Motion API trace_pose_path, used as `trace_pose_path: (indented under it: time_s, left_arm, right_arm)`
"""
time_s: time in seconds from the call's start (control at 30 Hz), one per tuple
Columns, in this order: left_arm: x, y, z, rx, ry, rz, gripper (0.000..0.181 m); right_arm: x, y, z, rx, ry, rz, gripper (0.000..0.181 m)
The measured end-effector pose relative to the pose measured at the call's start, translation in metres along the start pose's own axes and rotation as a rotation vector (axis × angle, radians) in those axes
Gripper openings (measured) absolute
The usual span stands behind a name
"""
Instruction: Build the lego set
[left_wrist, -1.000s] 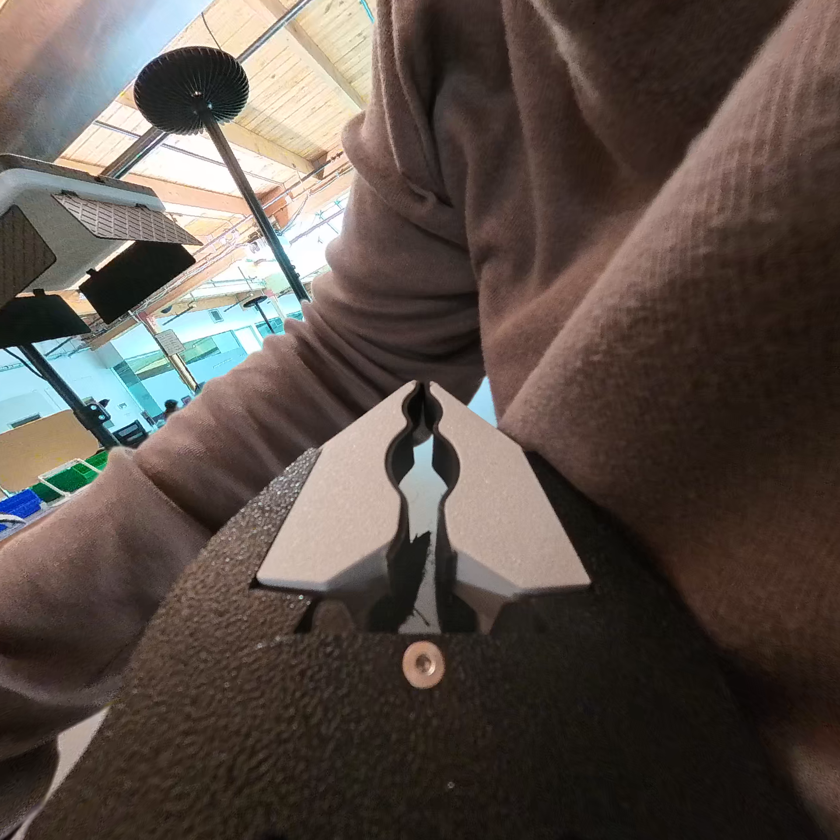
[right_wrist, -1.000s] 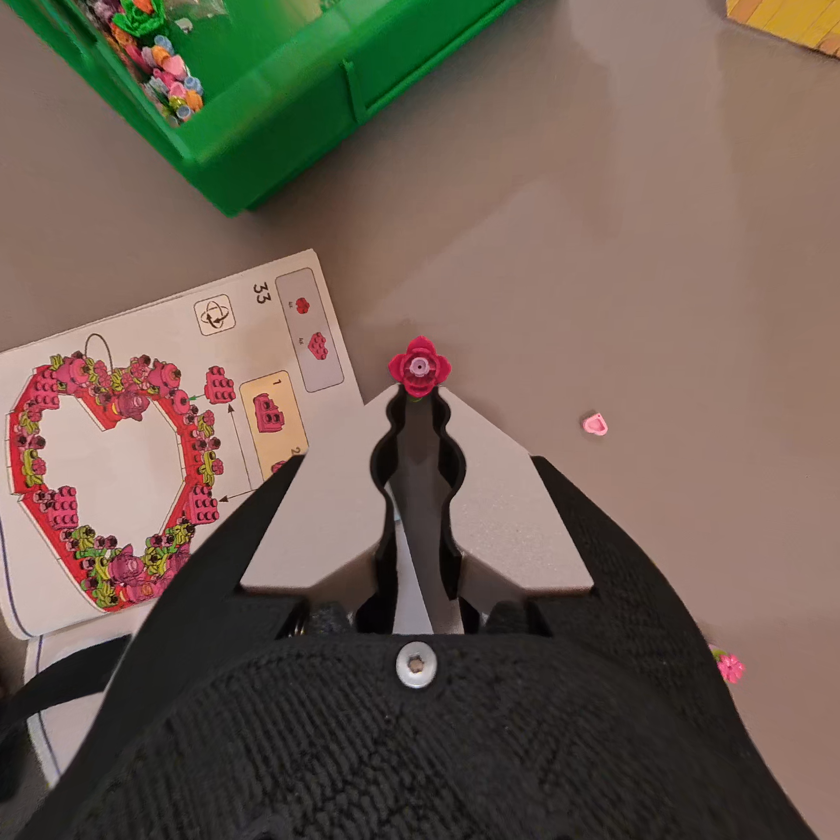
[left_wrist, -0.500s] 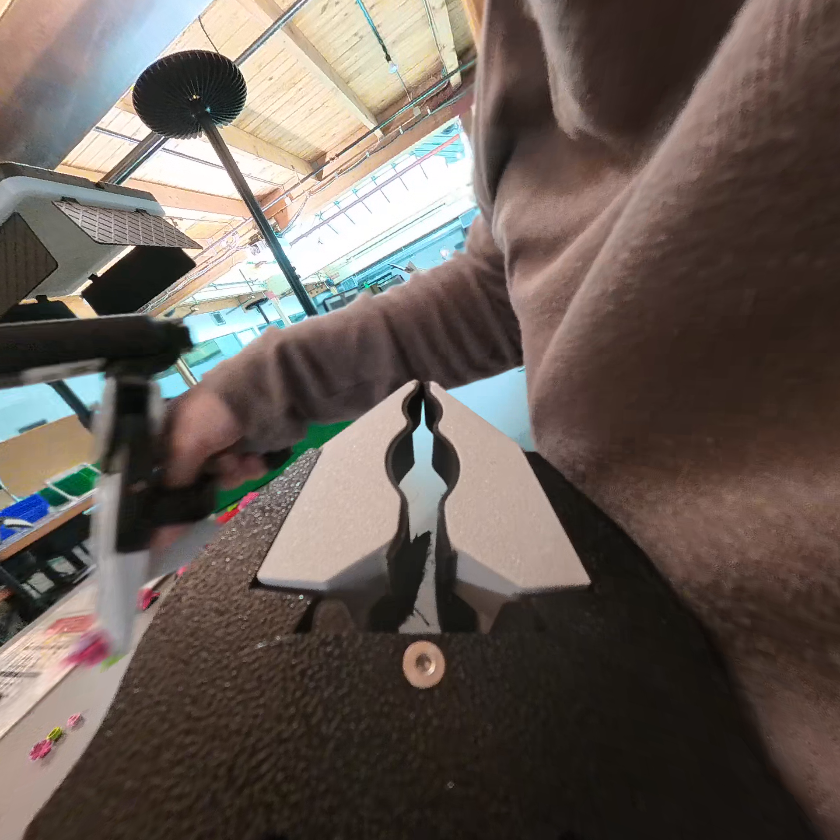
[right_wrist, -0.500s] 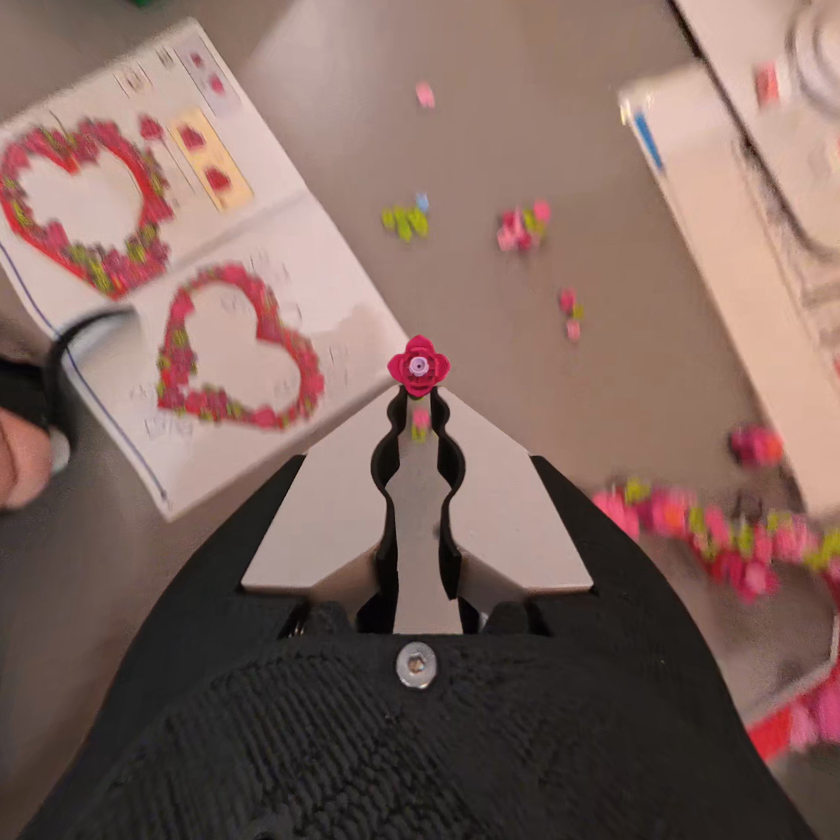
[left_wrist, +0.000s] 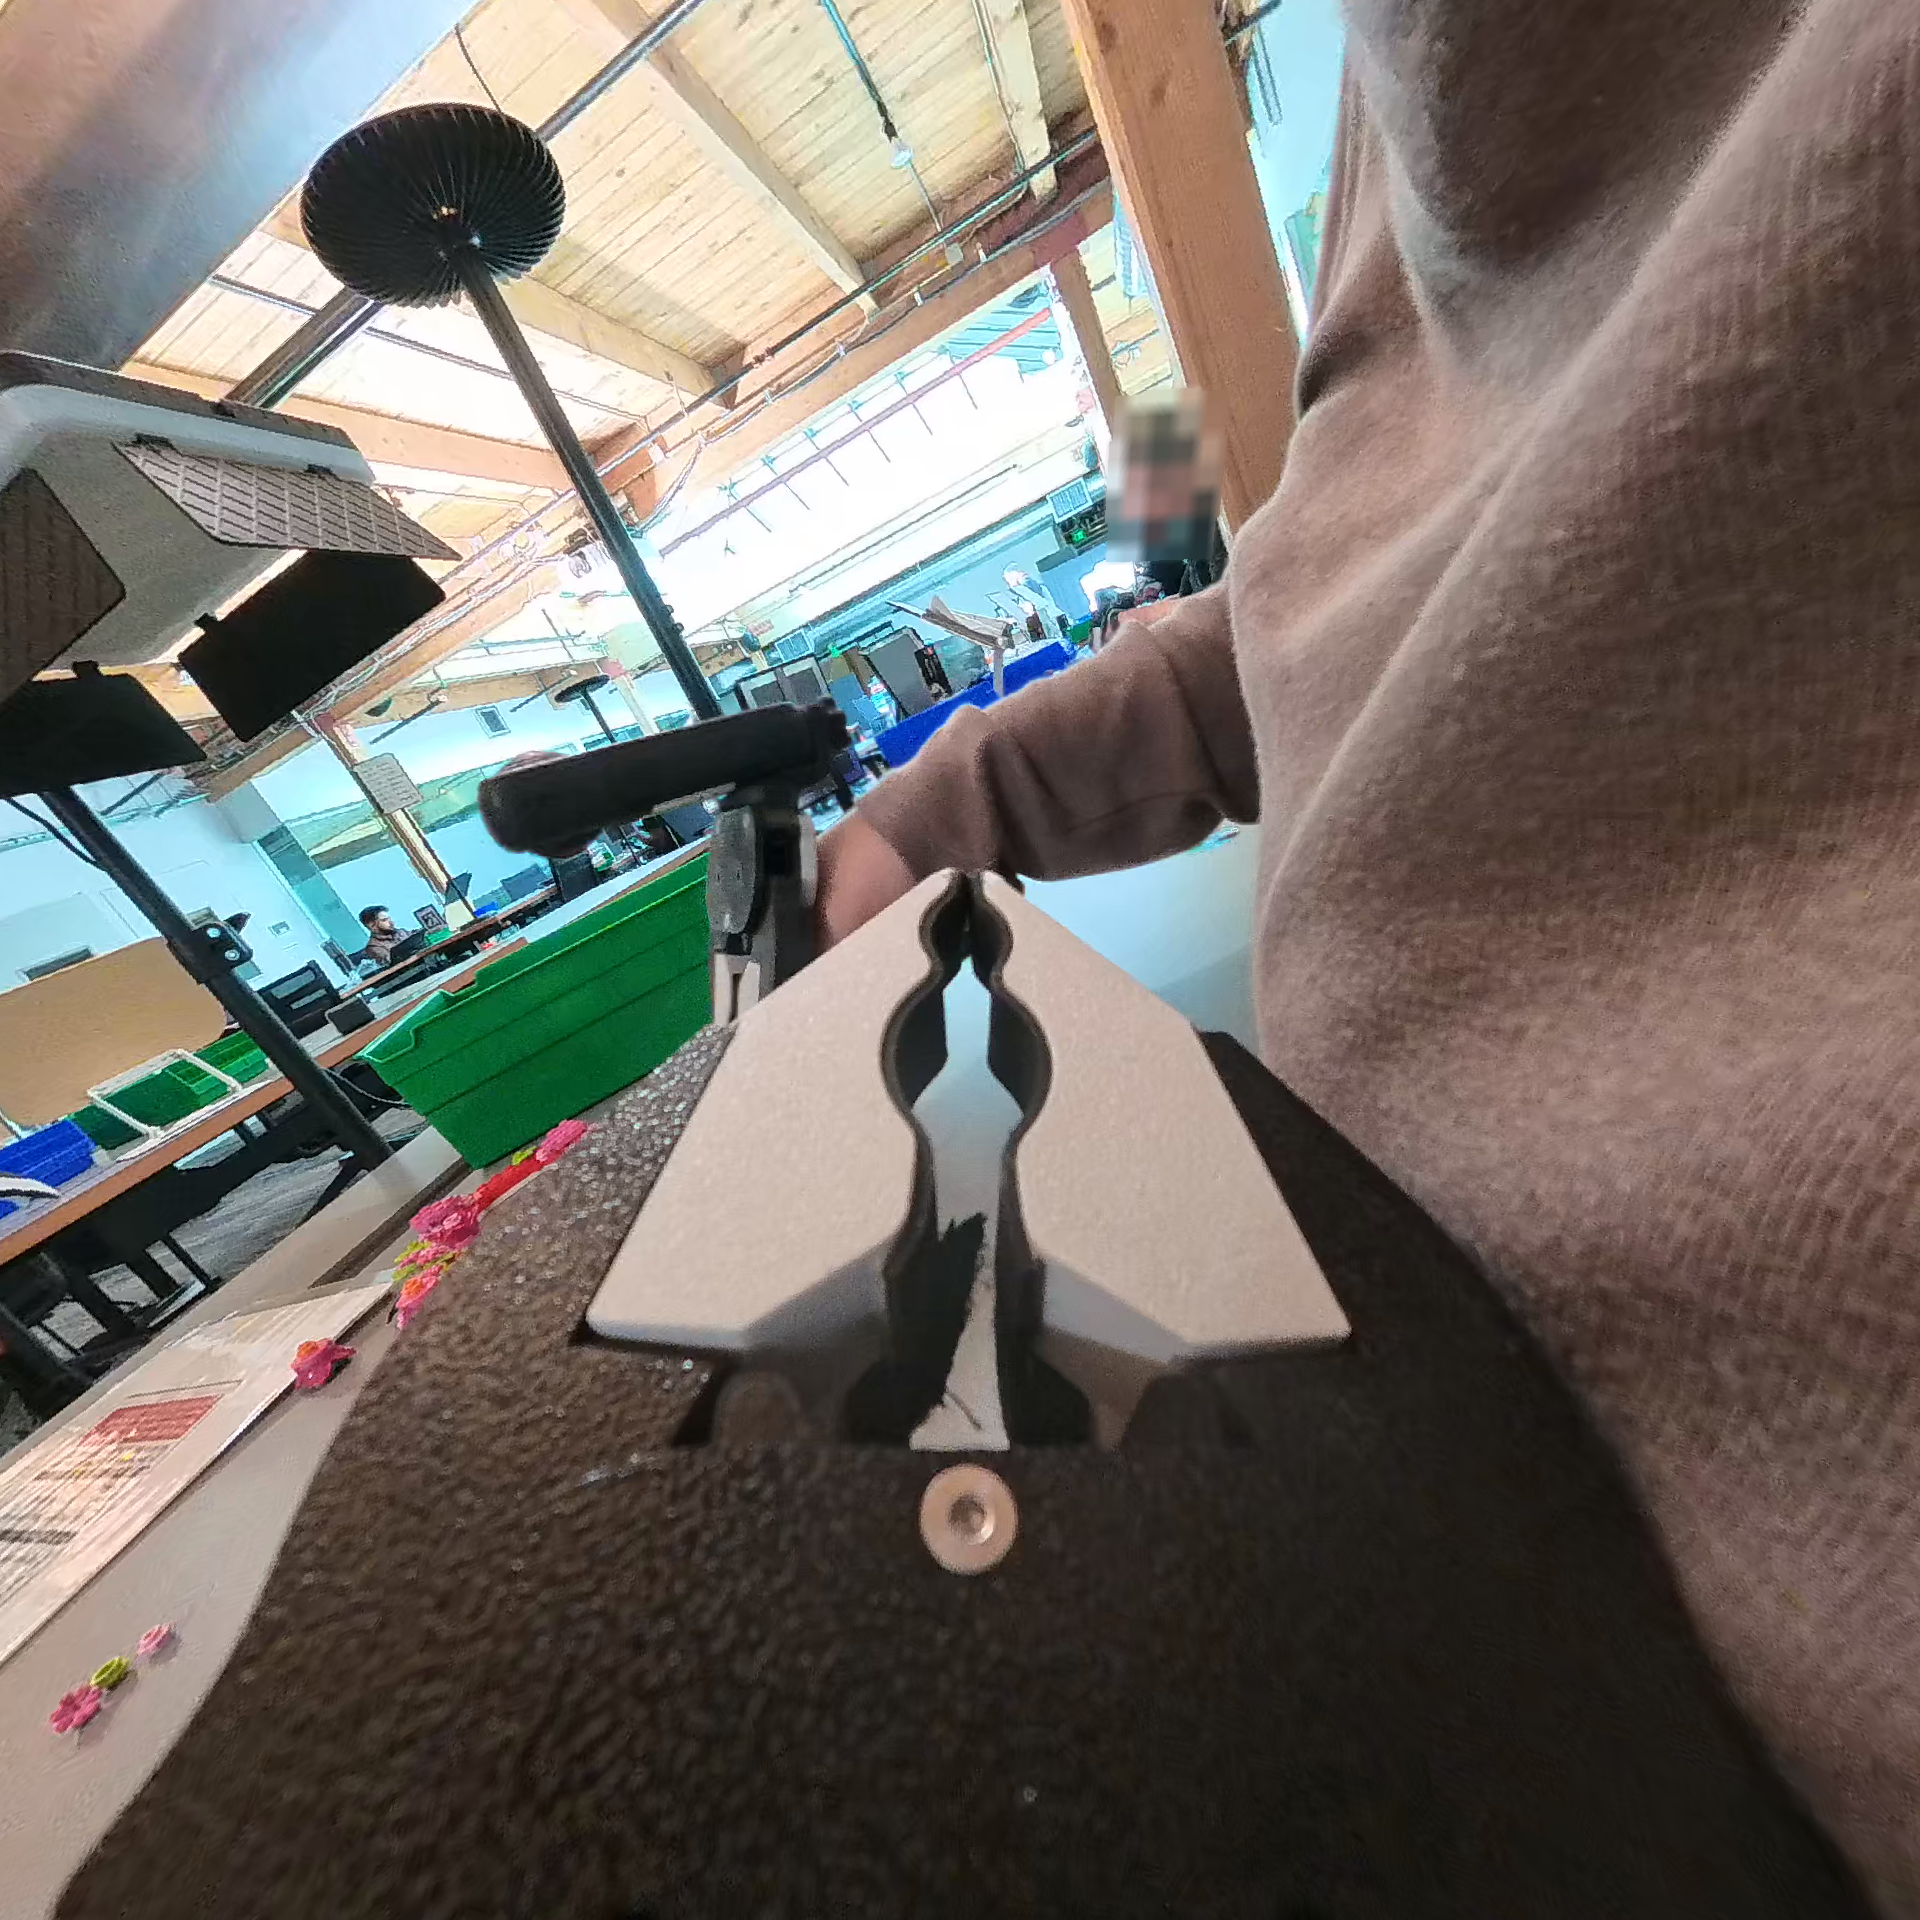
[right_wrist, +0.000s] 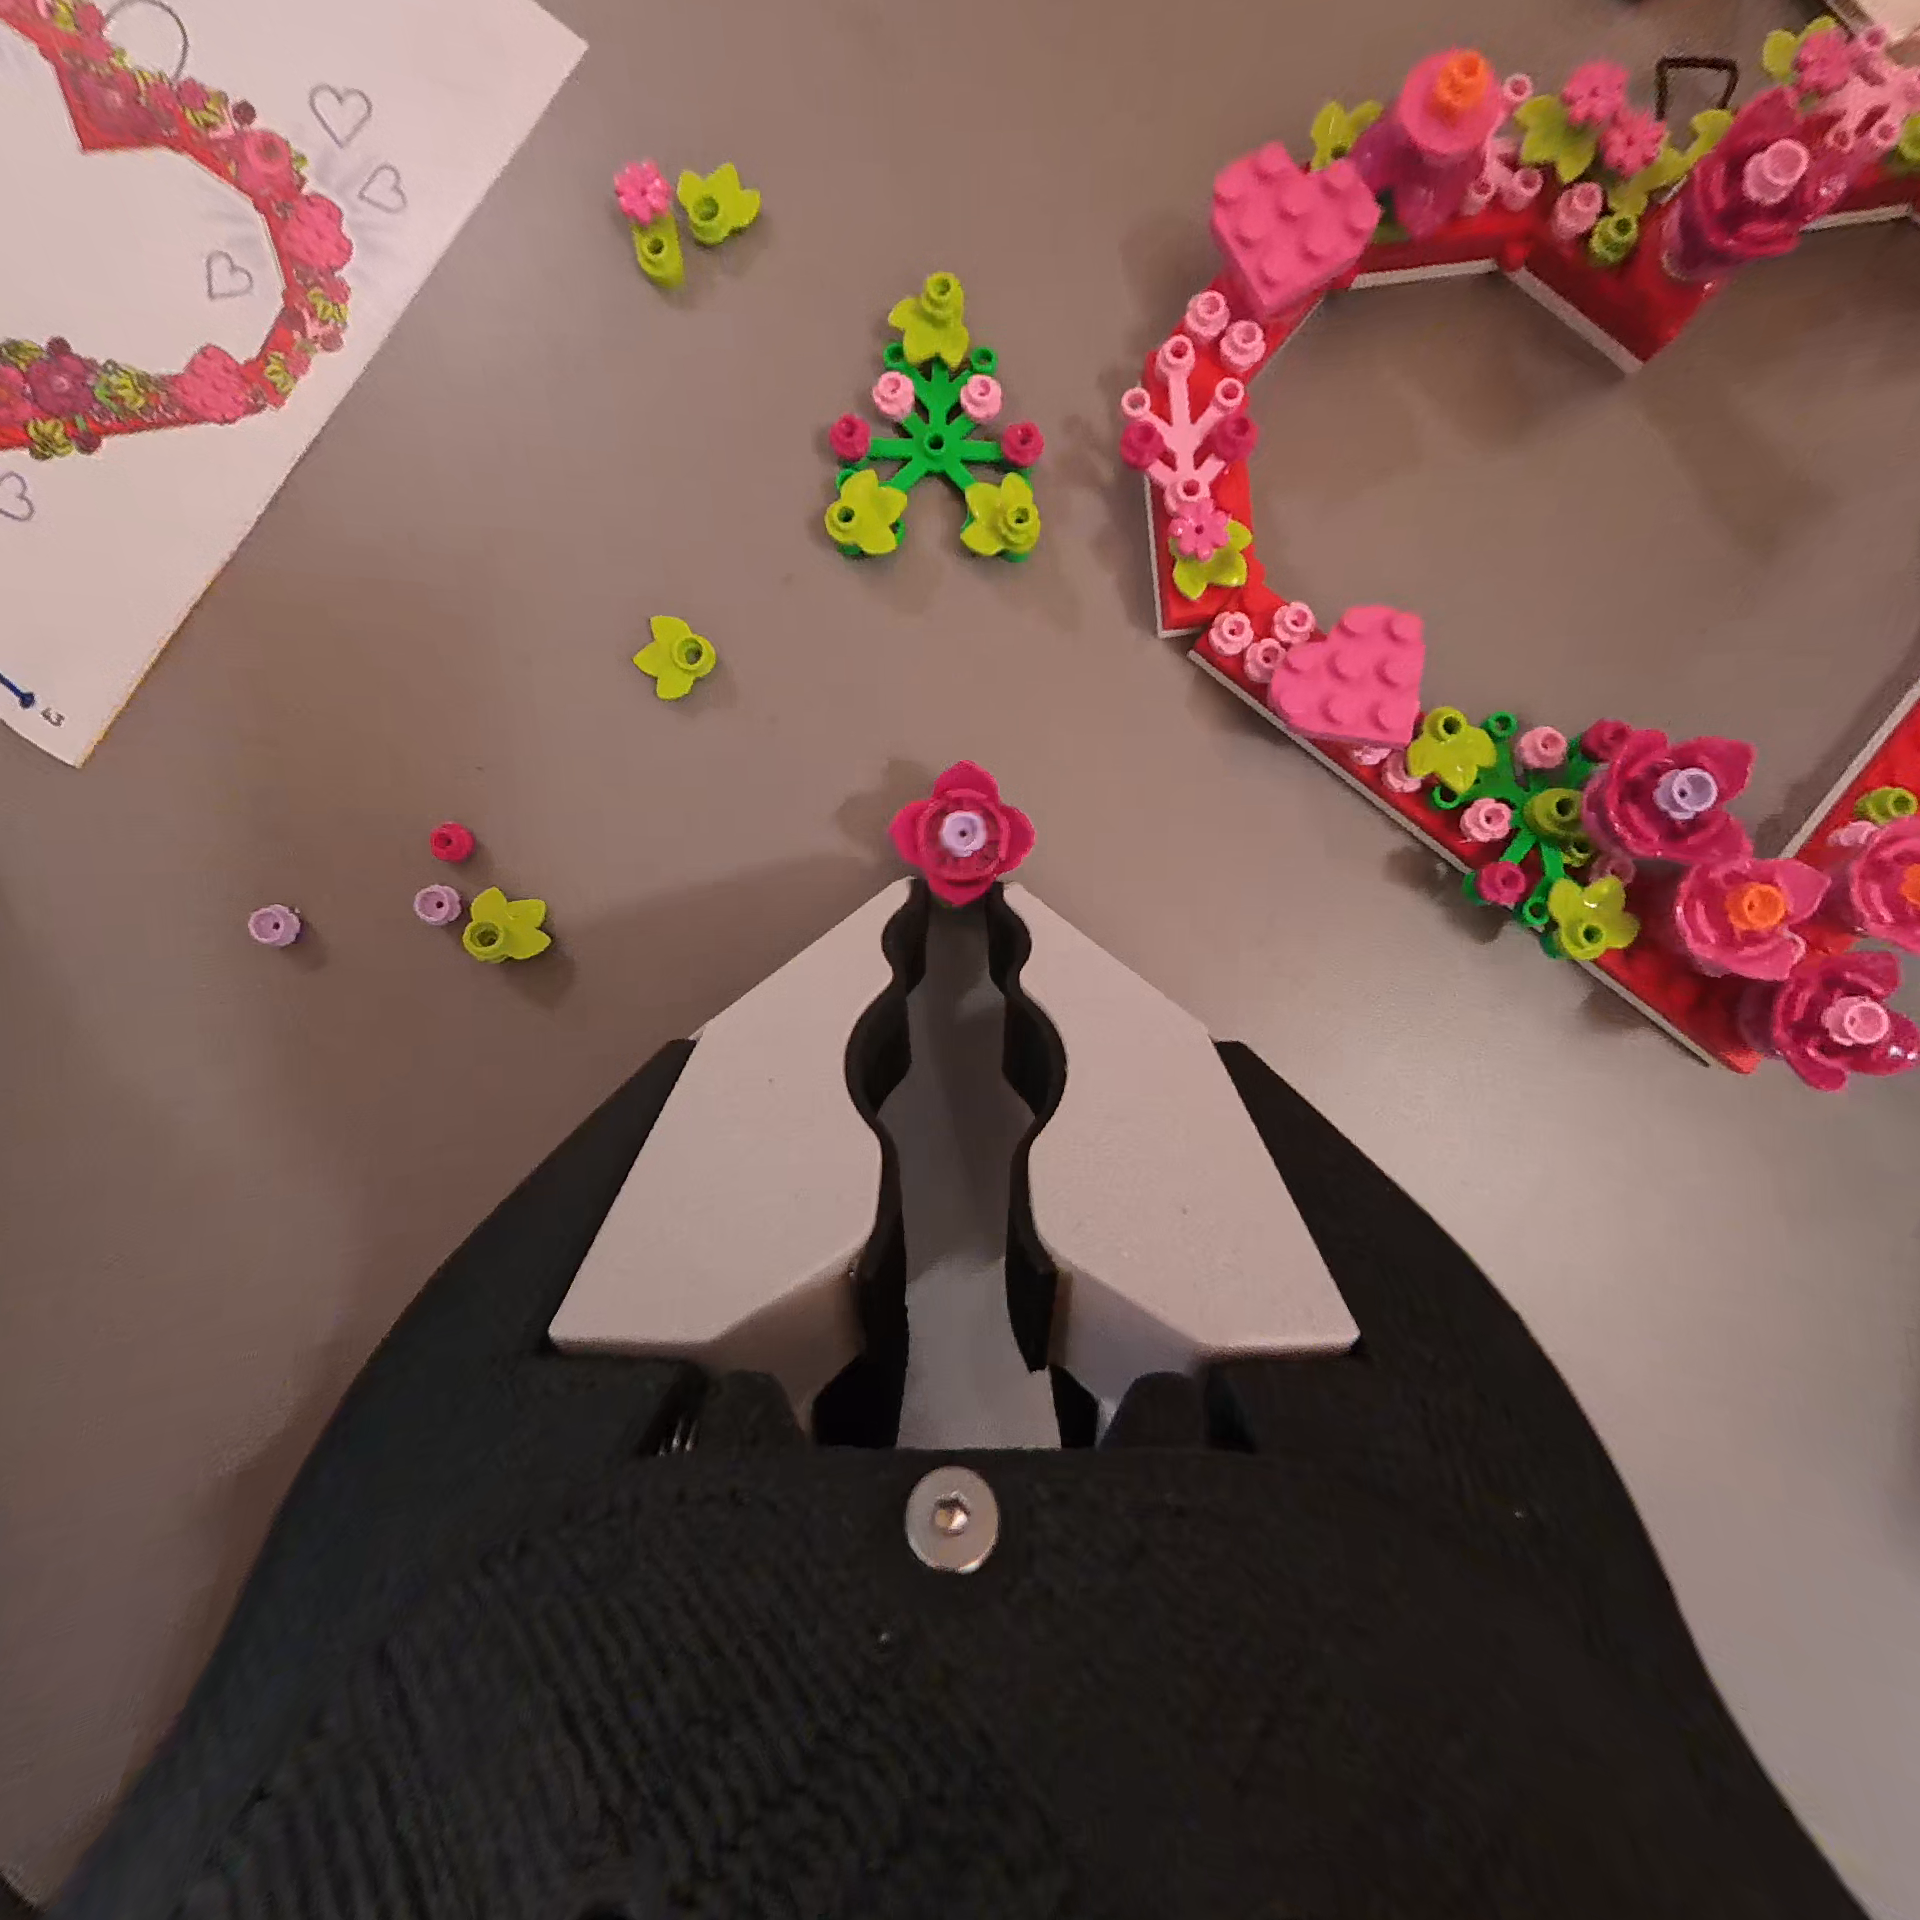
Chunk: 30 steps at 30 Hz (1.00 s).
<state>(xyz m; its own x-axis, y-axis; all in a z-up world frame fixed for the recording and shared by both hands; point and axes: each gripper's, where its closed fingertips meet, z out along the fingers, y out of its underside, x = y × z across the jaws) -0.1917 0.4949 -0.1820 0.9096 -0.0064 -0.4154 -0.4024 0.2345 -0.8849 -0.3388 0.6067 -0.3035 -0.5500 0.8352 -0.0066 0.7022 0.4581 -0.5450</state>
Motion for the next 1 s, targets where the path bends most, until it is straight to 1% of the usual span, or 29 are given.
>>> trace_pose_path:
  time_s: [0.1,0.33,0.4,0.47,0.53,0.6,0.7,0.73,0.8,0.87,1.0]
  left_arm:
    - [0.0,0.0,0.0,0.0,0.0,-0.002,0.0]
    - [0.0,0.0,0.0,0.0,0.0,-0.003,0.0]
    - [0.0,0.0,-0.001,0.0,0.0,-0.004,0.0]
    - [0.0,0.0,-0.001,-0.001,0.0,-0.004,0.0]
    - [0.0,0.0,-0.001,-0.001,0.0,-0.003,0.0]
    - [0.0,0.0,-0.001,0.0,0.0,-0.002,0.0]
    - [0.0,0.0,-0.001,-0.001,0.001,-0.001,0.0]
    - [0.0,0.0,-0.001,-0.001,0.001,-0.001,0.0]
    - [0.0,0.0,-0.001,-0.001,0.001,-0.002,0.0]
    - [0.0,0.0,-0.001,-0.001,0.002,-0.001,0.0]
    - [0.001,0.0,-0.001,-0.003,0.003,0.004,0.0]
  right_arm:
    - [-0.002,0.001,-0.001,0.011,-0.011,0.016,0.019]
    - [-0.006,0.003,-0.003,0.029,-0.037,0.046,0.023]
    - [-0.012,0.0,-0.002,0.043,-0.057,0.044,0.025]
    - [-0.025,-0.005,0.001,0.067,-0.11,0.017,0.026]
    - [-0.036,-0.01,0.001,0.098,-0.159,-0.046,0.025]
    - [-0.036,-0.015,-0.005,0.127,-0.157,-0.14,0.02]
    - [-0.042,-0.03,-0.023,0.211,-0.199,-0.338,0.023]
    - [-0.038,-0.035,-0.027,0.223,-0.185,-0.389,0.024]
    - [-0.028,-0.039,-0.028,0.187,-0.163,-0.473,0.033]
    - [-0.02,-0.038,-0.023,0.125,-0.17,-0.544,0.038]
    - [-0.014,-0.027,-0.008,-0.012,-0.245,-0.639,0.045]
